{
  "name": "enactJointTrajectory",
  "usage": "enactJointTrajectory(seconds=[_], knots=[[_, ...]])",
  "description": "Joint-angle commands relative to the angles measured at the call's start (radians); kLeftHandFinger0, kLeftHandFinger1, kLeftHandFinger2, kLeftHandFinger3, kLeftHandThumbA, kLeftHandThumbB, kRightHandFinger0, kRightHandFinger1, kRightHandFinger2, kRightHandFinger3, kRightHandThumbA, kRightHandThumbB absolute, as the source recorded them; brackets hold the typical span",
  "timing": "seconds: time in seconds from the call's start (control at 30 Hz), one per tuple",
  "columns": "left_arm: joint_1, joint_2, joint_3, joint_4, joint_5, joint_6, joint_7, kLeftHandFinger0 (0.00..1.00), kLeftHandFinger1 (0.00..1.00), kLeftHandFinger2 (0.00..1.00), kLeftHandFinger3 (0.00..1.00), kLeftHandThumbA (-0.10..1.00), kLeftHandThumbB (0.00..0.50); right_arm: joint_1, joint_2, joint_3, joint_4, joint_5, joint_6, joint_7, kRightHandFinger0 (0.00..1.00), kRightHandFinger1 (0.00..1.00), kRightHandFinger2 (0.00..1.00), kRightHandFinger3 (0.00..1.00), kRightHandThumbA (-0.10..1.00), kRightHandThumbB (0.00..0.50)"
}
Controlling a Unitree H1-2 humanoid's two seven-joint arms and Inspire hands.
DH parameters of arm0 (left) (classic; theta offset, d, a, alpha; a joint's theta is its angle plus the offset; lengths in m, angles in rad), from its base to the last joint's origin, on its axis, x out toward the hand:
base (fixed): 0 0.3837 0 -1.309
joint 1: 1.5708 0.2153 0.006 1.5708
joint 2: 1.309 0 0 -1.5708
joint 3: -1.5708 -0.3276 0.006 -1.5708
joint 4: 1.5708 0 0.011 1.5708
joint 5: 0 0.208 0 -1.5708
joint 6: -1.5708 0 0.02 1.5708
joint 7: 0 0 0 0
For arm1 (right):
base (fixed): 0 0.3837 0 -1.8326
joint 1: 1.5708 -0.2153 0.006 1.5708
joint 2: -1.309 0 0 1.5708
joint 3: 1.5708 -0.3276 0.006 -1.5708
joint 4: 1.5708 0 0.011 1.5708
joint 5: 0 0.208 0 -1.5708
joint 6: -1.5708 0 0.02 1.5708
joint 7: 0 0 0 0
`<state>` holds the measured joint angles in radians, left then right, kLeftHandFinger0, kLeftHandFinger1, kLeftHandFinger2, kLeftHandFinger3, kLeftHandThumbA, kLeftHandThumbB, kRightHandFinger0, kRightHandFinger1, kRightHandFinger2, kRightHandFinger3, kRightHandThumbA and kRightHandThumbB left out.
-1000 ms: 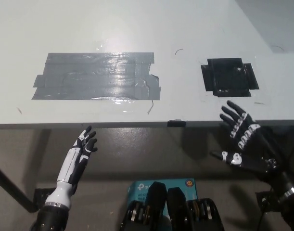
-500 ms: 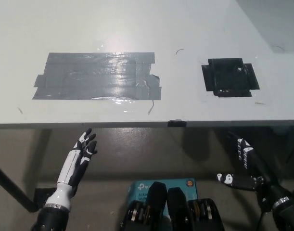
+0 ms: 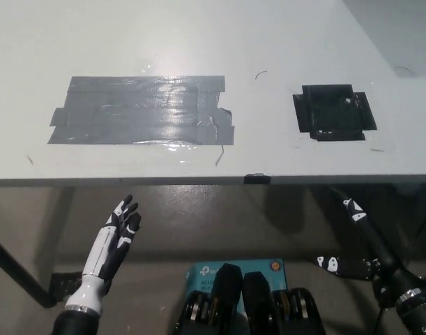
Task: An orange duster is kept infront of the robot in the middle of the table and the robot extends its right arm to grab the duster, picks it up and hands it to a person
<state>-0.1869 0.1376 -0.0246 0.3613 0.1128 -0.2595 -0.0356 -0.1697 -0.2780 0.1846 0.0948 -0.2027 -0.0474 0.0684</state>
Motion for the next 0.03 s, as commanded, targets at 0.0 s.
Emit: enactJointTrajectory(seconds=[0.0], knots=[[-0.013, 0.002, -0.007, -0.025, 0.002, -0.032, -0.001, 0.9, 0.96, 1.0, 1.0, 0.9, 0.096, -0.018, -0.013, -0.01, -0.004, -0.049, -0.078, -0.025, 1.0, 1.0, 1.0, 1.0, 0.96, 0.274]])
